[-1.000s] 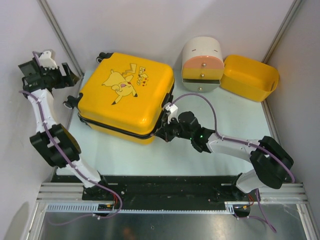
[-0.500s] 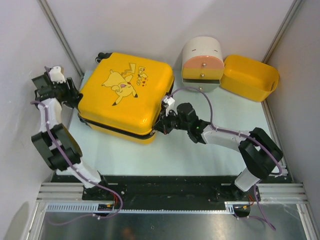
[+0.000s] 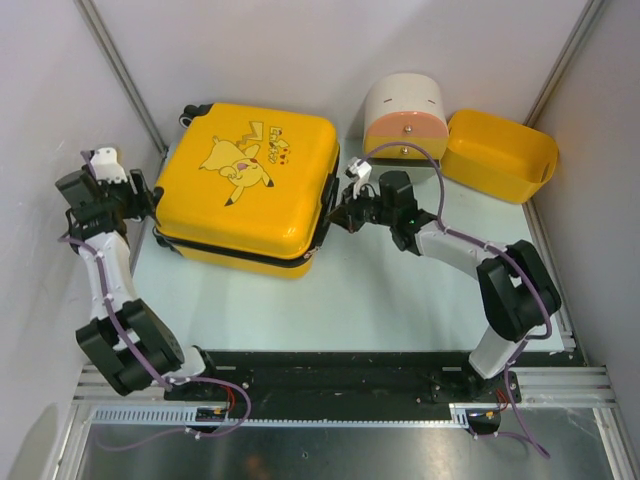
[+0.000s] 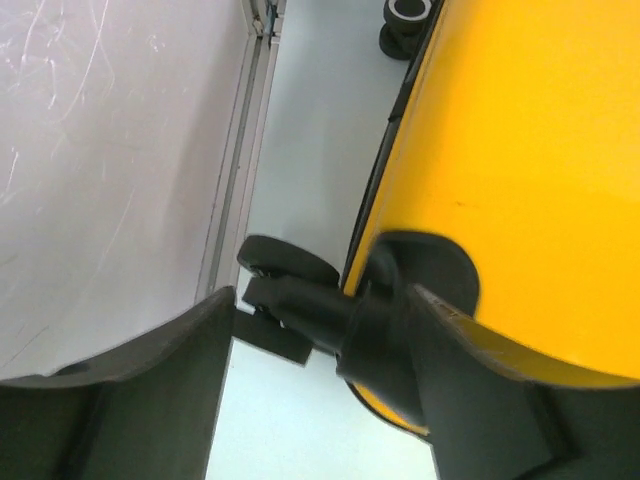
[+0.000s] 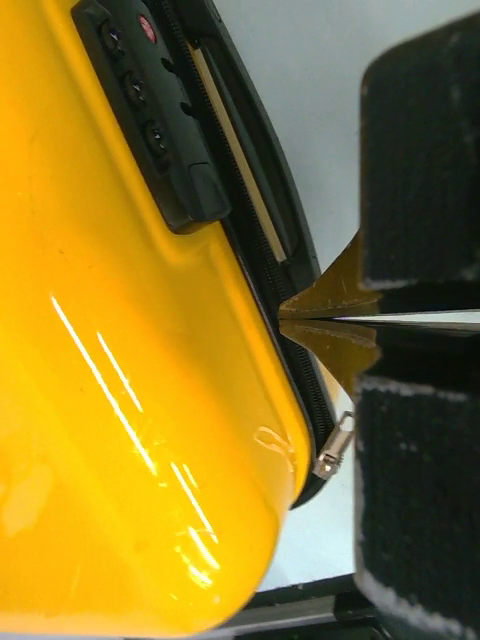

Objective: Open, take out, and arrange the luggage

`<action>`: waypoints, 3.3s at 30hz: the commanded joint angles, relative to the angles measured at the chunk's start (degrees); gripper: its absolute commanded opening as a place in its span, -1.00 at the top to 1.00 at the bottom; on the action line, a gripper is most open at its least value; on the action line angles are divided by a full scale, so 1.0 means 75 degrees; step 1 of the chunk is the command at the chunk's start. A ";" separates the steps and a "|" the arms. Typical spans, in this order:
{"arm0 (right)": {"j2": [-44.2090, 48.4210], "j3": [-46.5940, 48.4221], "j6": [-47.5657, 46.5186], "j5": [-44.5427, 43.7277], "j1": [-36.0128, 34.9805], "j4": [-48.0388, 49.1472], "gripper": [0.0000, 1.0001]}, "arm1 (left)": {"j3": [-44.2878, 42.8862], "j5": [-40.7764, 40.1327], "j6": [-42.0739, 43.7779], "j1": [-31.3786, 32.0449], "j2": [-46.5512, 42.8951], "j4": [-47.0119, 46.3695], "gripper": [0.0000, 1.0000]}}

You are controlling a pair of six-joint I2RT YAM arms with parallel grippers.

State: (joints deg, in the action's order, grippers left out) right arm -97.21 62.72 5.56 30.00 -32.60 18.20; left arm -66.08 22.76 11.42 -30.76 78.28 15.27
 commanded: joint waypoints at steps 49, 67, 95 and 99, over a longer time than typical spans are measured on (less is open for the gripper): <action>-0.0551 0.1165 -0.2242 0.2212 -0.1126 -0.2485 1.00 | 0.0690 0.0902 0.0750 0.0117 -0.0757 0.3273 -0.61; 0.0621 0.0393 -0.3144 0.0735 -0.0528 -0.2977 1.00 | 0.0669 0.2169 0.2800 0.0188 -0.1954 0.5124 -0.85; 0.0832 0.0145 -0.3964 0.0746 0.1054 -0.2707 1.00 | -0.1981 0.1453 1.1379 0.0270 0.0261 0.6273 -0.93; 0.0832 0.0145 -0.3918 0.0852 0.1054 -0.2707 1.00 | -0.2414 0.1851 1.1392 0.0270 0.0939 0.6261 -0.92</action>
State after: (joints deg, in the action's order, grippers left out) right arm -95.02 63.42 -22.76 34.39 -26.44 -4.01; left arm -79.50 30.52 88.88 -28.64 81.73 60.86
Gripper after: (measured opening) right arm 0.017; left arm 0.966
